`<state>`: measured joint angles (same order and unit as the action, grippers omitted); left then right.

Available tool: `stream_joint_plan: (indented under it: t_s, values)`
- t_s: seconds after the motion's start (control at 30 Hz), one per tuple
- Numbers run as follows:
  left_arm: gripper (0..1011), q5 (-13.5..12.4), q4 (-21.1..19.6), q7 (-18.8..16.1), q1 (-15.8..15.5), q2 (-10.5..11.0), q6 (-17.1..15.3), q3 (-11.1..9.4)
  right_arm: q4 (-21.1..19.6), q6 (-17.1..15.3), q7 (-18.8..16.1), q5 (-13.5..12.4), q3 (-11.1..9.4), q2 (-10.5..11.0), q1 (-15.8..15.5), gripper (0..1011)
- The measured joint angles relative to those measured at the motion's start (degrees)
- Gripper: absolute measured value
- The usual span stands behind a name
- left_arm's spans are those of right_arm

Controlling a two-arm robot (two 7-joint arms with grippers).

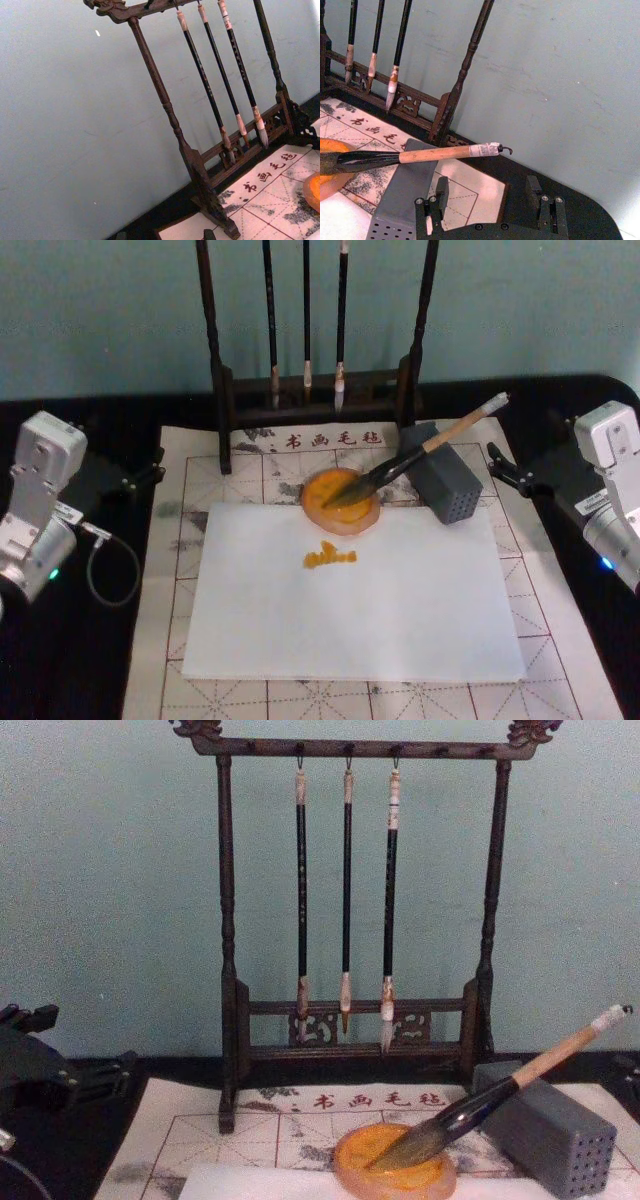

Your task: Pick up the brush from the inkstone, write on the paper, then place the brush back to its original position.

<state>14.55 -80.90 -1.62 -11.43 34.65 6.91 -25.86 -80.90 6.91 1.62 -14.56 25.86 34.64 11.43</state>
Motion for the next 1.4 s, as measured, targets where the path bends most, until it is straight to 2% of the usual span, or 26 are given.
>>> stream_joint_plan:
  t_s: [1.4]
  values:
    - [1001,0.0,0.0,0.0,0.0,0.0,0.0,0.0,0.0,0.0,0.0,0.02,0.01,0.0,0.0,1000]
